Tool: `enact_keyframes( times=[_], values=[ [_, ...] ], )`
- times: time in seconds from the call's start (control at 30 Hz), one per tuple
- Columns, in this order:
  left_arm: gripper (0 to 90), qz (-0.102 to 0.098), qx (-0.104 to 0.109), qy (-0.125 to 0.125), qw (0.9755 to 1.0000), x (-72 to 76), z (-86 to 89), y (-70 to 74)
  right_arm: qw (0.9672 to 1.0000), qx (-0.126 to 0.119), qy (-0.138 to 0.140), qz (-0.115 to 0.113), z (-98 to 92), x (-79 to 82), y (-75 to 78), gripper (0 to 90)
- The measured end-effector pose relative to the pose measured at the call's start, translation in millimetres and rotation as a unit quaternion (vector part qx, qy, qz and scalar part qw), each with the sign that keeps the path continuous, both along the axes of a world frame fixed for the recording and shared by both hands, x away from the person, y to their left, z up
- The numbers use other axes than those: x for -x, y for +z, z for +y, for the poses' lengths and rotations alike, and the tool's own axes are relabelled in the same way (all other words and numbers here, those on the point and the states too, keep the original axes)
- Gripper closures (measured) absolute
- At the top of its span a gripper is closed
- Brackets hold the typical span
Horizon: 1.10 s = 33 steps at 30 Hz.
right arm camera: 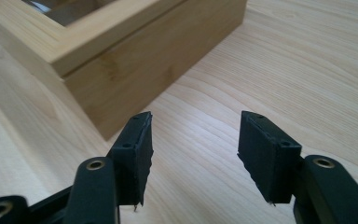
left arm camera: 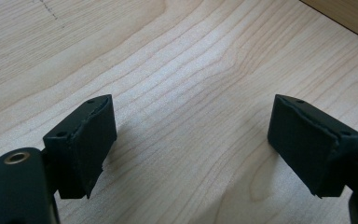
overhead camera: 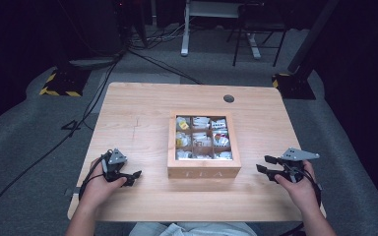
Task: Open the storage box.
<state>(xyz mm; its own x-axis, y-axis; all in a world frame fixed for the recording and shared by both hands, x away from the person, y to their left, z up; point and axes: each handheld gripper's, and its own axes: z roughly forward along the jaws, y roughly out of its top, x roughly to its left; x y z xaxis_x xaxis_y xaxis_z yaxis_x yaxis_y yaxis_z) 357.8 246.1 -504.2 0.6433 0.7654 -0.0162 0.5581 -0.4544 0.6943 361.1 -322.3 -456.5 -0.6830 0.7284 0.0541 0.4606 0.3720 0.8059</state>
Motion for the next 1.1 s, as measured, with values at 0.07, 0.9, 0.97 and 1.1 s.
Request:
enact_keyframes(
  times=[0.07,0.9,0.97,1.1],
  values=[
    [15.9,0.000,0.000,0.000,1.0000,0.0,0.0,0.0,0.9999,-0.005,0.010,0.000,6.3,4.0,4.6,47.1],
    [15.9,0.000,0.000,0.000,1.0000,0.0,0.0,0.0,0.9961,-0.007,0.085,0.024,47.5,19.0,7.2,73.0],
    [15.9,0.000,0.000,0.000,1.0000,0.0,0.0,0.0,0.9960,-0.006,0.085,0.025,48.6,18.3,4.9,75.2],
    [15.9,0.000,0.000,0.000,1.0000,0.0,0.0,0.0,0.9961,-0.003,0.083,0.029,48.6,17.5,2.3,79.7]
  ],
)
